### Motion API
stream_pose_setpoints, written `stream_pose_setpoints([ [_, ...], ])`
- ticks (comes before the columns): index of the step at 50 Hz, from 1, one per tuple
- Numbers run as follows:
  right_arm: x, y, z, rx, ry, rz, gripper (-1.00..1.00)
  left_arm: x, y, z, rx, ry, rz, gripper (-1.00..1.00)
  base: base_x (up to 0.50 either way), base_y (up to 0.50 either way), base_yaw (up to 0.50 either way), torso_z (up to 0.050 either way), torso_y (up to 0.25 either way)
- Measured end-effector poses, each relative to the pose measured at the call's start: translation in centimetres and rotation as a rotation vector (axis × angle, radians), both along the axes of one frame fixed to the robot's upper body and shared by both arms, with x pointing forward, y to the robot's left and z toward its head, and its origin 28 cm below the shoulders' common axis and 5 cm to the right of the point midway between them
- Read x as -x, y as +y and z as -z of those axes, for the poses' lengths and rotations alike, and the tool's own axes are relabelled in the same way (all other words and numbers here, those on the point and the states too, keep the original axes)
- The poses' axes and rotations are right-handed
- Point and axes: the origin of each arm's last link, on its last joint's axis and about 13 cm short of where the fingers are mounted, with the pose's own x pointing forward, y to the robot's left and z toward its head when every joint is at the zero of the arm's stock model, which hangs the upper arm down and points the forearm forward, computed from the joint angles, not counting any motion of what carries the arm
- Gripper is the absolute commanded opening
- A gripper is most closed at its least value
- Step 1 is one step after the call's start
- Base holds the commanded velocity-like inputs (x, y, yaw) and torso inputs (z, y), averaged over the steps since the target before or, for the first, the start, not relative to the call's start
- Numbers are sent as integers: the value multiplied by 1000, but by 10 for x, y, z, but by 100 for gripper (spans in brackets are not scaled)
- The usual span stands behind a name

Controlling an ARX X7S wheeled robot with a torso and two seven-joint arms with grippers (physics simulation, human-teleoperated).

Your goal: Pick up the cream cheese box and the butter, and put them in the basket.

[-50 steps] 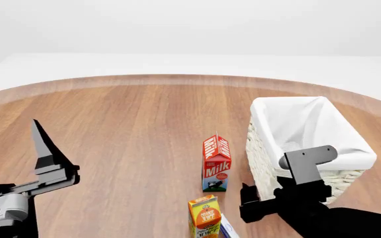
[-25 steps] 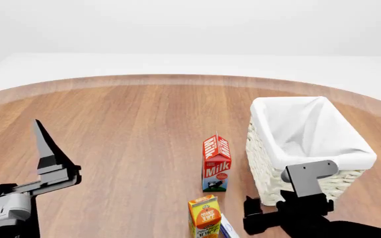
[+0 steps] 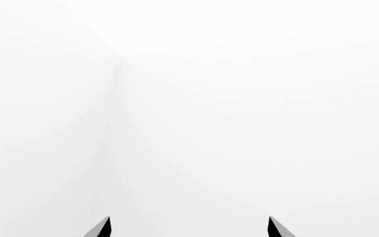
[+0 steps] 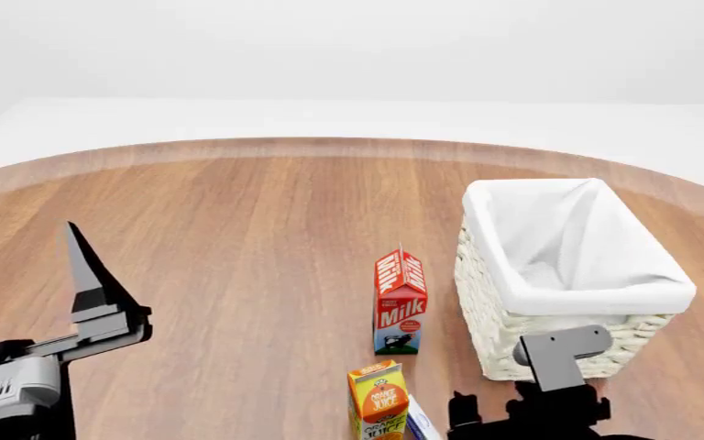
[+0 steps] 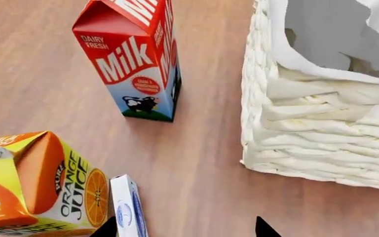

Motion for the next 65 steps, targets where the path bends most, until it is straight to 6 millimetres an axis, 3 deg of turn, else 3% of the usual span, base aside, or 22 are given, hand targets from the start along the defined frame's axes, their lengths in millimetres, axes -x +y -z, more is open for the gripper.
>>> stream_pose_setpoints([
  [65, -3, 16, 38, 58, 79, -117, 100, -1, 0, 3, 2, 8, -1, 100, 0, 0, 0, 0, 0],
])
